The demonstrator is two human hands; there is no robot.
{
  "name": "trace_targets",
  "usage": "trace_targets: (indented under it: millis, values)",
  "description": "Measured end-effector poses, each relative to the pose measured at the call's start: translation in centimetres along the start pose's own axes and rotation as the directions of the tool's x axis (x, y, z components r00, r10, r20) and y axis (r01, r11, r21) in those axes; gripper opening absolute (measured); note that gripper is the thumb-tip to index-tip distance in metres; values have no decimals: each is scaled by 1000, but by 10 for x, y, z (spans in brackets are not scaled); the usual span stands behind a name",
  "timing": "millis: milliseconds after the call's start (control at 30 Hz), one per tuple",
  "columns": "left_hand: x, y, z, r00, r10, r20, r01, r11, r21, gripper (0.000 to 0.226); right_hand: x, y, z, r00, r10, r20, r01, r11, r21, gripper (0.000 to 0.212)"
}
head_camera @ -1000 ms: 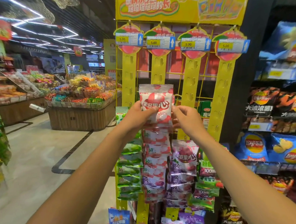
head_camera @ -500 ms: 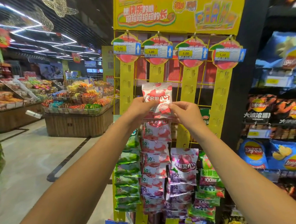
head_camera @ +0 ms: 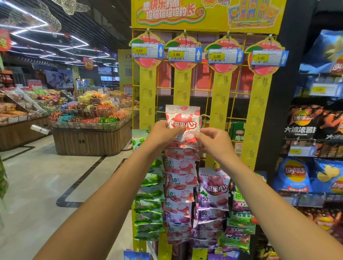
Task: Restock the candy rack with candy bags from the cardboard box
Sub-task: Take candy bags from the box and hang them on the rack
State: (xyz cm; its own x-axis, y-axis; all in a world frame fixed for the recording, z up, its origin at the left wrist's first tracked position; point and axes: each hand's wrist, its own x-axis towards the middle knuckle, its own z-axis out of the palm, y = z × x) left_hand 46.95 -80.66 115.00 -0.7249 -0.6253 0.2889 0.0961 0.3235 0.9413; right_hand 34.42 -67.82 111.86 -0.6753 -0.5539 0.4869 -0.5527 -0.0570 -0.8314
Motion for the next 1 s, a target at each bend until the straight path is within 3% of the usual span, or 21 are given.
trace_targets:
  millis: [33,100,167,333,533,667,1000]
  values:
    - [-2,0,0,1000,3,4,-3,1000,4,14,-2,-1,0,1000,1,1,-1,1000,5,2]
    - [-2,-2,0,1000,13,13,-13,1000,7,11,-3,0,1,1000,-11,-4,11,1000,-3,10]
    - [-4,-2,0,1000,21,19,-21,1000,13,10,-4,1,1,1000,-3,-6,3,1000,-3,3]
    - [0,9,-3,992,127,9,-127,992,7,8,2,-11,-2,998,-37,-41,37,999,0,31]
    - [14,37,-7,984,179,-28,-178,984,27,12,21,-33,-8,992,-75,-99,76,997,9,31]
    - [18,36,-6,985,162,-59,-160,987,34,17,26,-32,-7,991,-69,-115,70,998,2,42]
    - [9,7,-4,984,151,-92,-141,984,110,24,10,-8,0,996,-55,-68,57,998,35,28]
